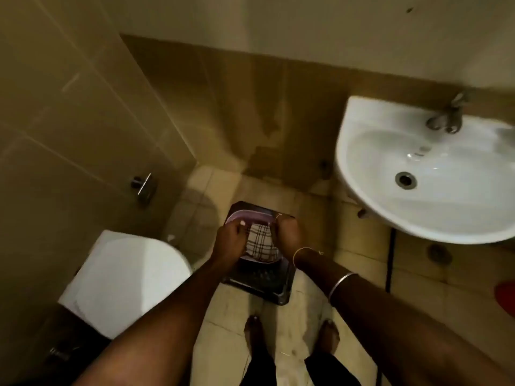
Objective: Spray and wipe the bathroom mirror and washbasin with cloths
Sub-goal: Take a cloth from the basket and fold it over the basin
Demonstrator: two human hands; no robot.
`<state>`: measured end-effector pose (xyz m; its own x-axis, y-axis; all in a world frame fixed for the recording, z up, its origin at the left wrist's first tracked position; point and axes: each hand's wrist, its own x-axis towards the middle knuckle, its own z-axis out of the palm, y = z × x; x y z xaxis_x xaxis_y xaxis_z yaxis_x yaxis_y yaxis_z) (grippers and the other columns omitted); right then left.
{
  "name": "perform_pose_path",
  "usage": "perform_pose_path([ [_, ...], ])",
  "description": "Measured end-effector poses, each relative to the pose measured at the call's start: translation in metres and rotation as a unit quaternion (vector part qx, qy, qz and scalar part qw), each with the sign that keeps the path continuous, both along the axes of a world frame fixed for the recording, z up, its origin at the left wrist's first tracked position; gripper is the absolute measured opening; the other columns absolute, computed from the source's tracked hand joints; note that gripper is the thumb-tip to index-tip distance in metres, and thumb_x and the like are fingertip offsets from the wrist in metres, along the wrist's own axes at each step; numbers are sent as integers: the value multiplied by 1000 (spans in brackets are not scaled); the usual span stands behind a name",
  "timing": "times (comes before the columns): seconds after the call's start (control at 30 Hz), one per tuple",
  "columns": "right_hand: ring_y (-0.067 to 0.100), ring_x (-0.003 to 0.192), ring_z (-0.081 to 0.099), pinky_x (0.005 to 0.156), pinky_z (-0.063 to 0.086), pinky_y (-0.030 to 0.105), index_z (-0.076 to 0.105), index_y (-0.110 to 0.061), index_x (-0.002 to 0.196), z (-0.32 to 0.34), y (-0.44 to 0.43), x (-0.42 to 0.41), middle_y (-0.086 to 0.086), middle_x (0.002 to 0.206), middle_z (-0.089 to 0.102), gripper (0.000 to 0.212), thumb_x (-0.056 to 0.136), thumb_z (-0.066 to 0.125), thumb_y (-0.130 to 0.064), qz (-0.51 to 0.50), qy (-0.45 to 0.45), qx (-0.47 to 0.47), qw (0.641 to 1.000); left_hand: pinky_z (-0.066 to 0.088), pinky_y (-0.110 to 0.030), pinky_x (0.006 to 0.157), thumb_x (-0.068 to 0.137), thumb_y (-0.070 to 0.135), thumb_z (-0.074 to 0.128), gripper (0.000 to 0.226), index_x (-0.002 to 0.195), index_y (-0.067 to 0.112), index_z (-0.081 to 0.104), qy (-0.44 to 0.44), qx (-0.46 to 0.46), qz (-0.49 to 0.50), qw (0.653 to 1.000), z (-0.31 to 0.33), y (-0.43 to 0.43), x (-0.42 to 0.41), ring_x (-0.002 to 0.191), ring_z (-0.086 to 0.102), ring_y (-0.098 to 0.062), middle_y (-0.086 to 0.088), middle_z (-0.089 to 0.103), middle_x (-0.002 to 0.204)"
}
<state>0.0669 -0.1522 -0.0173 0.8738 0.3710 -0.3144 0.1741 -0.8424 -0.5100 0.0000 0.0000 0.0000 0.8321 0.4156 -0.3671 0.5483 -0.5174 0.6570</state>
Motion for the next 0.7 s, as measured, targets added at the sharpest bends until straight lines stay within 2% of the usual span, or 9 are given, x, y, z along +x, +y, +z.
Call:
perform_pose_path([
  [0.13, 42, 113, 61, 96, 51, 46, 65, -1, 120, -36, 37, -3, 23, 121, 65, 26, 101, 52, -13, 14, 48, -47, 998, 43, -26, 78, 109, 20, 43, 32, 118, 8, 71, 89, -41, 39, 994, -45, 29, -9, 98, 66, -24, -10, 71, 108],
  [0.23, 40, 113, 62, 93, 51, 45, 63, -5, 124, -66, 65, 0, 21, 122, 66, 28, 101, 53, -18, 18, 71, -73, 995, 48, -31, 89, 105, 15, 45, 34, 129, 14, 69, 93, -81, 83, 989, -77, 43, -6, 112, 64, -29, -11, 70, 123],
  [0.3, 40, 113, 63, 93, 51, 45, 62, -5, 126, -85, 80, 5, 20, 122, 66, 29, 102, 53, -19, 21, 82, -85, 993, 52, -36, 95, 102, 13, 45, 35, 129, 17, 68, 107, -96, 81, 986, -93, 49, -1, 109, 63, -27, -7, 69, 123],
  [0.37, 39, 113, 64, 93, 52, 45, 61, -6, 126, -107, 98, 11, 19, 122, 66, 29, 102, 51, -19, 27, 79, -104, 991, 54, -39, 95, 99, 15, 44, 34, 122, 23, 68, 119, -103, 64, 985, -116, 52, 6, 103, 64, -26, -4, 70, 118],
  [0.43, 34, 111, 67, 93, 53, 43, 62, -7, 126, -119, 107, 14, 15, 121, 68, 30, 106, 43, -18, 19, 74, -133, 988, 53, -40, 98, 100, 24, 43, 34, 125, 26, 66, 133, -106, 66, 983, -121, 49, 11, 109, 65, -29, -5, 69, 124],
  [0.53, 30, 110, 69, 91, 55, 42, 61, -9, 128, -148, 126, 18, 13, 123, 69, 33, 108, 38, -19, 44, 65, -166, 983, 48, -33, 98, 107, 15, 41, 39, 141, 14, 60, 142, -162, 127, 968, -140, 46, 23, 125, 60, -31, -7, 65, 133],
  [0.7, 34, 119, 65, 96, 53, 45, 56, -5, 137, -167, 138, 28, 17, 134, 63, 37, 109, 35, -16, 47, 78, -190, 978, 46, -46, 112, 109, 21, 40, 36, 140, 14, 58, 134, -241, 208, 938, -156, 43, 38, 127, 59, -30, -7, 64, 134],
])
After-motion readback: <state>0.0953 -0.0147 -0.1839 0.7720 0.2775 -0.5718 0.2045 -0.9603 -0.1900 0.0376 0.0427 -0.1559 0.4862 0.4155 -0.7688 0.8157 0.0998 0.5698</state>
